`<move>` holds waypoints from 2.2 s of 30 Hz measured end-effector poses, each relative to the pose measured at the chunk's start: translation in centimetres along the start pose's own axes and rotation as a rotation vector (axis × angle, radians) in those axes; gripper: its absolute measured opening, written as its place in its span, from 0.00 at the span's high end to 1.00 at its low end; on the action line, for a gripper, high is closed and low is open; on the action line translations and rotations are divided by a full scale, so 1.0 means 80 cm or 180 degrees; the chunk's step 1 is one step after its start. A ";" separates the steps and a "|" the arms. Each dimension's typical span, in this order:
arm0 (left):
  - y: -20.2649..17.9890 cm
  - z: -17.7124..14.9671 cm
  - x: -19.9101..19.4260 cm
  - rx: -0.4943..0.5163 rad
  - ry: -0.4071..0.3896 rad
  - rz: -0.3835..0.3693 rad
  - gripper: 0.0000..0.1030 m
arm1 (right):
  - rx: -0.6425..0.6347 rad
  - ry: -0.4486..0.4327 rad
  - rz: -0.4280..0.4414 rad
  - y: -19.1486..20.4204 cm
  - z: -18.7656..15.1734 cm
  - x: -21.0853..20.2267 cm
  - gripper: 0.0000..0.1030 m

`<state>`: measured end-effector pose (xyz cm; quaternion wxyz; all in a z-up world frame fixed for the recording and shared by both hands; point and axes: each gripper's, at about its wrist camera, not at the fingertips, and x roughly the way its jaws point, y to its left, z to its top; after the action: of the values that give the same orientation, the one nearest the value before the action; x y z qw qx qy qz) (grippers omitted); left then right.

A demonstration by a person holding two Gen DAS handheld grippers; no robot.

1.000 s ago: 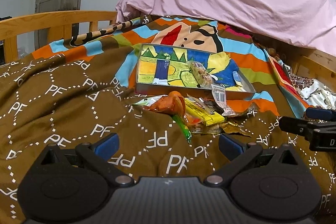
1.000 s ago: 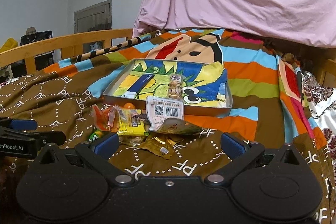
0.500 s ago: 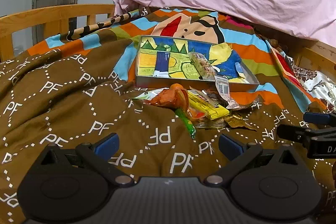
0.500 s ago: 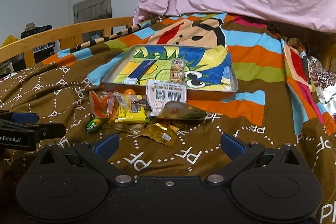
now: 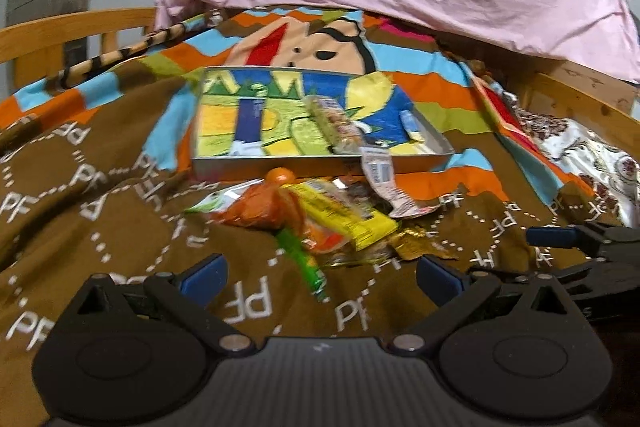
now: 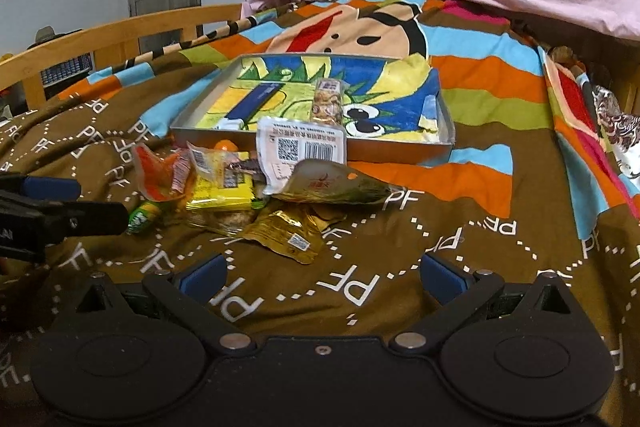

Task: Organize snacks
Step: 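Withdraw both tools from the tray back over the snack pile, then grasp the green stick snack with the left tool while the right tool grasps the gold foil packet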

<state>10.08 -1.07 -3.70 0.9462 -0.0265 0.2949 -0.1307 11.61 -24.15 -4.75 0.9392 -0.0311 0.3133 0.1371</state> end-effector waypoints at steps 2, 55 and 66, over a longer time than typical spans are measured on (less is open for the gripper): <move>-0.002 0.003 0.007 0.0030 0.0031 -0.0104 0.01 | -0.0016 0.0018 0.0019 -0.001 -0.001 0.007 0.01; 0.014 0.023 0.071 -0.0352 0.1112 0.0276 0.80 | 0.0242 0.0434 0.0350 0.005 0.028 0.071 0.55; 0.007 0.013 0.047 -0.0384 0.1170 0.0218 0.78 | 0.0007 0.0507 0.0381 0.019 0.011 0.022 0.43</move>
<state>13.75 -1.55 -4.95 0.8770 -0.0489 0.4707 -0.0832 13.05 -22.17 -5.02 0.9015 -0.0221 0.3885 0.1897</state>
